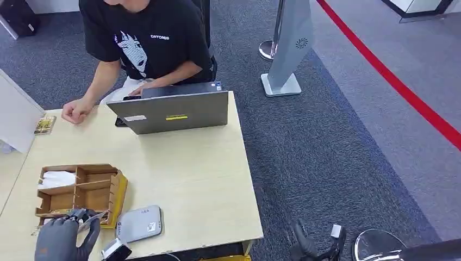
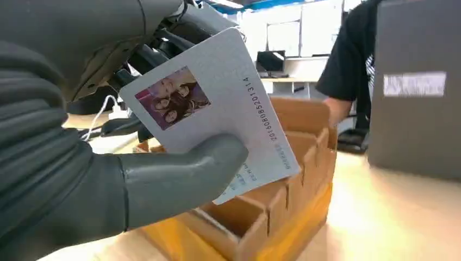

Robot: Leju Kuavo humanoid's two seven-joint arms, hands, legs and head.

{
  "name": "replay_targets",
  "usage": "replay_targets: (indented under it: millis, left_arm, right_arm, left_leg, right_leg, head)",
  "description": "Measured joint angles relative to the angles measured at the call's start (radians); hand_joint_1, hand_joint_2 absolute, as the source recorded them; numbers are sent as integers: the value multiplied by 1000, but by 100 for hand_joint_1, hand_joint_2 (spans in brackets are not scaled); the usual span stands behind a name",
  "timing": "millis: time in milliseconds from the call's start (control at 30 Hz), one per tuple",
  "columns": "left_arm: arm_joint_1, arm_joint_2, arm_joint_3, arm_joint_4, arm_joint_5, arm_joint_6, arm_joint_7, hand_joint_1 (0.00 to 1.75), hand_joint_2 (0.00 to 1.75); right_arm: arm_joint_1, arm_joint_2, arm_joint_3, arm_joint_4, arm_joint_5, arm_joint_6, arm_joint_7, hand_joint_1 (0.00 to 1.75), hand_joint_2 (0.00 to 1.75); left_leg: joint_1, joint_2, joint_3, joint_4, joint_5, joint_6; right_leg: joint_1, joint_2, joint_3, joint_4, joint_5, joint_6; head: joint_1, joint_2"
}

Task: Pass the card to the sensor for recognition and then transmit it.

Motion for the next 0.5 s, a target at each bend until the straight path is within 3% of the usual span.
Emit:
replay_targets:
  millis: [167,367,500]
  left_arm:
    - [-30,-15,-19,65,-11,8,-17,175,175]
    - [-88,-38,-63,118,-34,41,-90,175,175]
    - [-120,-78,-92,150,-47,0,-87,175,175]
  right_arm:
    - [-7,0,1,5,0,0,-1,0,175]
    - [-18,0,11,18,0,0,-12,0,175]
    - [-26,0,25,29,-2,3,-16,0,175]
  left_leg:
    - [0,0,0,0,0,0]
    - [0,-1,0,0,0,0]
    - [0,-1,0,0,0,0]
  right_leg:
    - [0,0,0,0,0,0]
    - [0,-1,0,0,0,0]
    - [0,-1,0,0,0,0]
  head:
    - [0,0]
    - [0,0]
    - [0,0]
